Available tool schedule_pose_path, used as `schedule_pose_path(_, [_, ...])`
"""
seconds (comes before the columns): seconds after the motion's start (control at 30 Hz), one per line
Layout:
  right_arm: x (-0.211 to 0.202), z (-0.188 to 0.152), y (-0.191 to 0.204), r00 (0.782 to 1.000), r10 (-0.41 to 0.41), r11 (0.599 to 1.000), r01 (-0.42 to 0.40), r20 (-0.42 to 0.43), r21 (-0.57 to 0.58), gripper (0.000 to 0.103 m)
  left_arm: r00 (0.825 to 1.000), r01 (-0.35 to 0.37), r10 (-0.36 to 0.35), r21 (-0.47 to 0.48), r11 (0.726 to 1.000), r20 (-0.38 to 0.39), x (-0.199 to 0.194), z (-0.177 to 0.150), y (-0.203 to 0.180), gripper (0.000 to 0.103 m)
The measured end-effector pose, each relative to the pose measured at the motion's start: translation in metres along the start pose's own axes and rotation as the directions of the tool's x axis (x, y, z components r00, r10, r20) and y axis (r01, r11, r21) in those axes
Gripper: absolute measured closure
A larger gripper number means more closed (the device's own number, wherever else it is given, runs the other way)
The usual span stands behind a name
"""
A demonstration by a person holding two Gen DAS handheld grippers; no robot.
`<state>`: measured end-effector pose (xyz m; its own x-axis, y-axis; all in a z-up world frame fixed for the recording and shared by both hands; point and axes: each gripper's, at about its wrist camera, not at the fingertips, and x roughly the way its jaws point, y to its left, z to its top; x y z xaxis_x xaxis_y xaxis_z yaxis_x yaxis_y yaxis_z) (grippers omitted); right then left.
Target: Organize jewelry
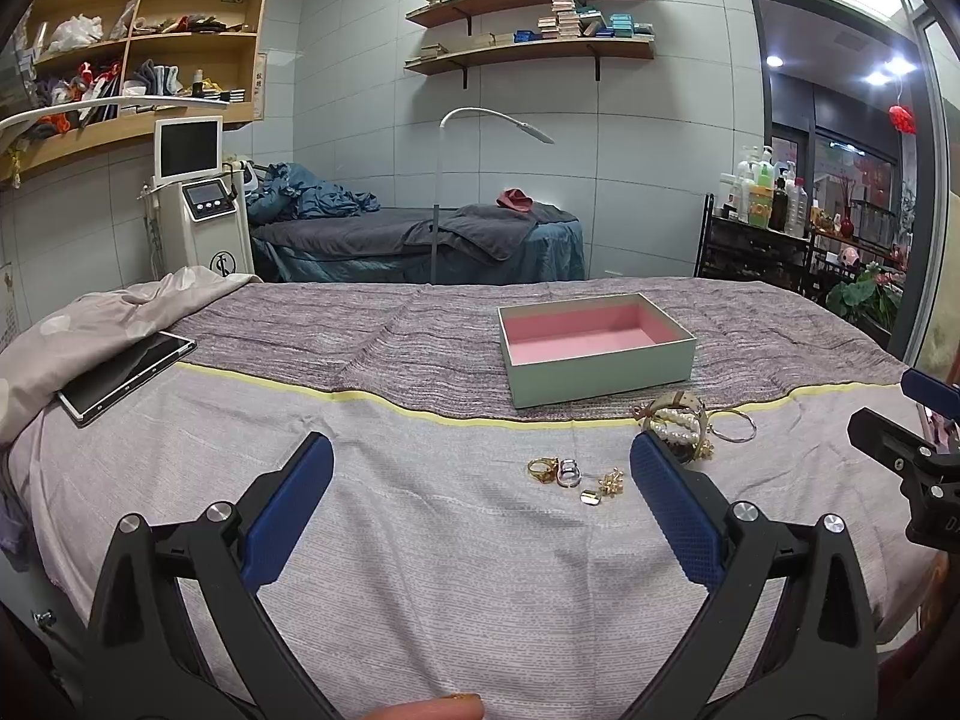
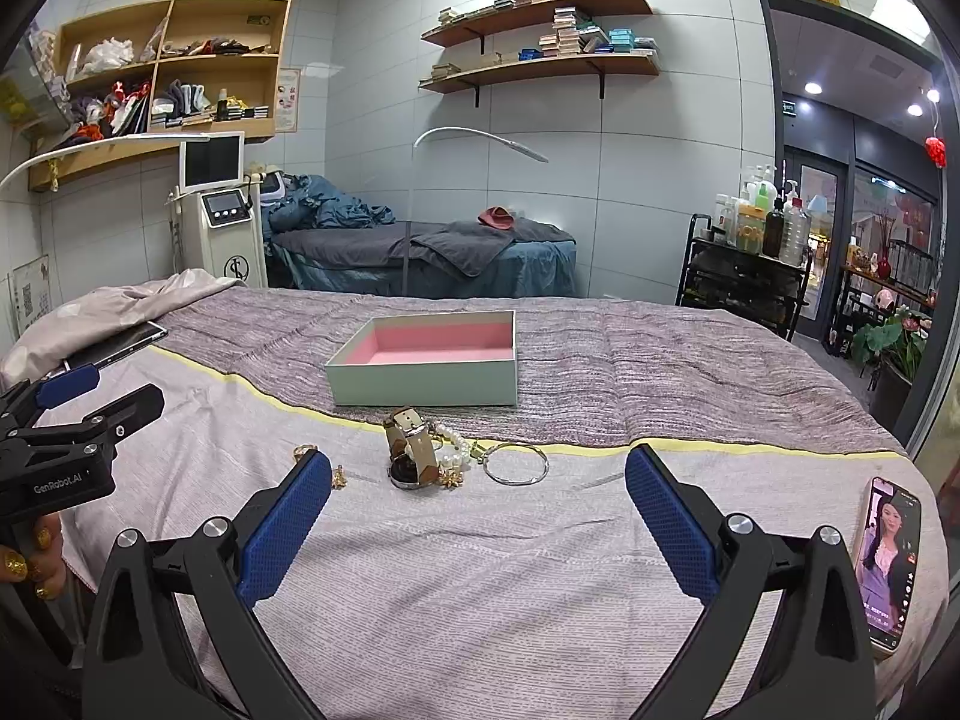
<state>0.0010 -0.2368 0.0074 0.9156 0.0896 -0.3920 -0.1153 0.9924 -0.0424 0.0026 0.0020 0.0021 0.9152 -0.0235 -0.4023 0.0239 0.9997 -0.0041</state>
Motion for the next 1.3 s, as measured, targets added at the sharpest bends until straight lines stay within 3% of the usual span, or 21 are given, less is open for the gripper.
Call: schedule_pose_path(1.3, [0.0053,-0.0034,-0.0005,1.0,0.003,1.0,-0.003,-0.008,0.002,0.007,1.0,0.001,-0.001,0.004,1.0,-0.005,0.0032,-0.0032,-0.002,0.005])
